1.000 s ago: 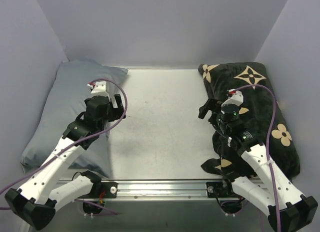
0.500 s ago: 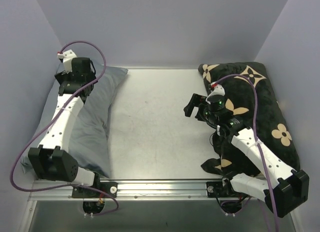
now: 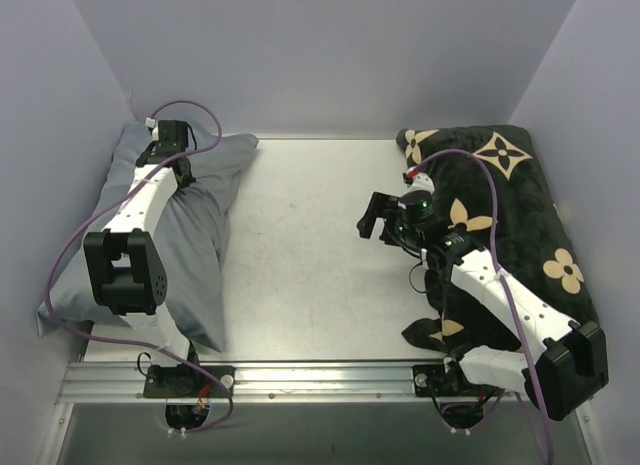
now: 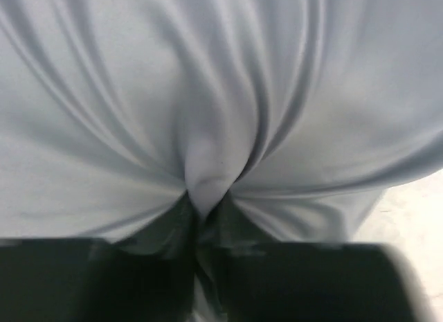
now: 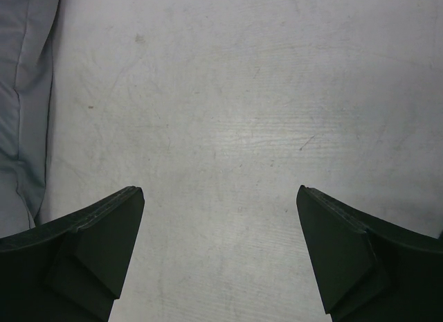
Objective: Remove the pillowcase from the pillow
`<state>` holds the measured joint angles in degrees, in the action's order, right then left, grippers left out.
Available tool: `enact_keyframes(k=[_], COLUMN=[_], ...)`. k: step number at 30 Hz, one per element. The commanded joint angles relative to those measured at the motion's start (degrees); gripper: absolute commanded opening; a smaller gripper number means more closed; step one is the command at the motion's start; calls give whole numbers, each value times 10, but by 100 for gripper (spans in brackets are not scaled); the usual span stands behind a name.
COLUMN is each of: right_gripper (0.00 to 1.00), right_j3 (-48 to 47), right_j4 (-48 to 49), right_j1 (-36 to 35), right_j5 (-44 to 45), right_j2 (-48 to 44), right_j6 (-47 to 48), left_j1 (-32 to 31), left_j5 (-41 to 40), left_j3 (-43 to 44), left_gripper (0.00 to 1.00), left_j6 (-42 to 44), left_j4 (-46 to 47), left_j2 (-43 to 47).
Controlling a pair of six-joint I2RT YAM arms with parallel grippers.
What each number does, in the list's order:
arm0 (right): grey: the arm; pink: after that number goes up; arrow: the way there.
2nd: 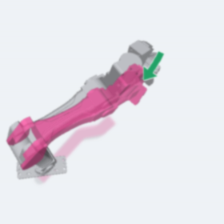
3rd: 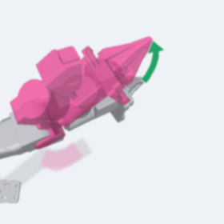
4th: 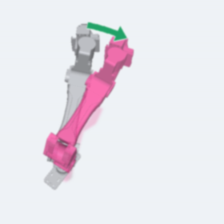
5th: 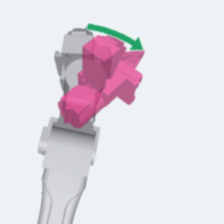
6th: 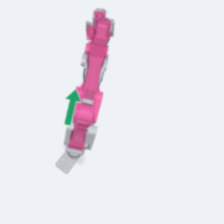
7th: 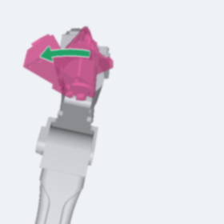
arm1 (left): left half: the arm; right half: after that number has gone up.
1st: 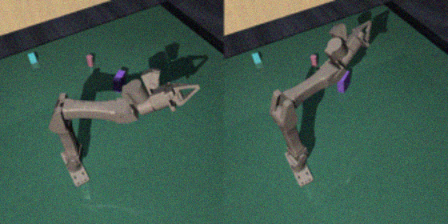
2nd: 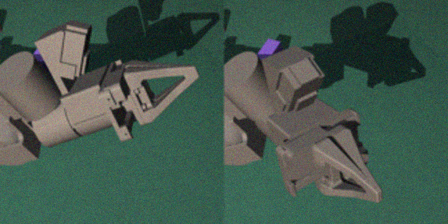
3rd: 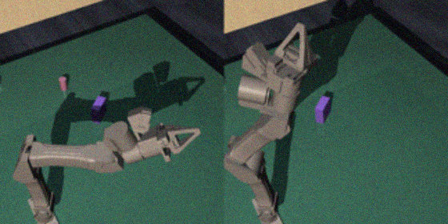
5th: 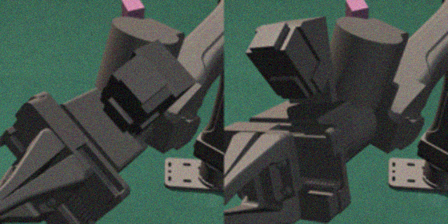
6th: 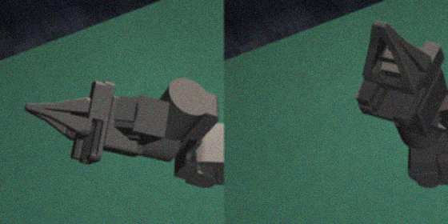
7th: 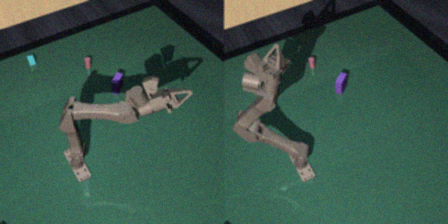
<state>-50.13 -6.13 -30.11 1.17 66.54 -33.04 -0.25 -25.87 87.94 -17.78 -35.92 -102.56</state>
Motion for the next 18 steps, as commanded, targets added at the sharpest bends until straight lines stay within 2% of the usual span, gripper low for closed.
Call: enact_keyframes(k=[1,7,11,15,18], right_gripper=[99,99,99,100,100], right_j3=[-21,-88,-159,-236,-294], right_j4=[21,21,17,17,21], right_j1=[-5,-7,-2,17,51], right_j5=[-3,-7,-24,-49,-106], right_j2=[15,75,152,219,271], right_j6=[-1,17,38,60,66], left_j1=[-26,-143,-220,-243,-250], left_j5=[80,33,26,47,62], left_j3=[14,19,2,-51,-100], left_gripper=[0,0,0,0,0], left_j6=[12,69,82,73,63], left_j4=[2,-38,-70,-85,-93], left_j2=[5,62,112,186,242])
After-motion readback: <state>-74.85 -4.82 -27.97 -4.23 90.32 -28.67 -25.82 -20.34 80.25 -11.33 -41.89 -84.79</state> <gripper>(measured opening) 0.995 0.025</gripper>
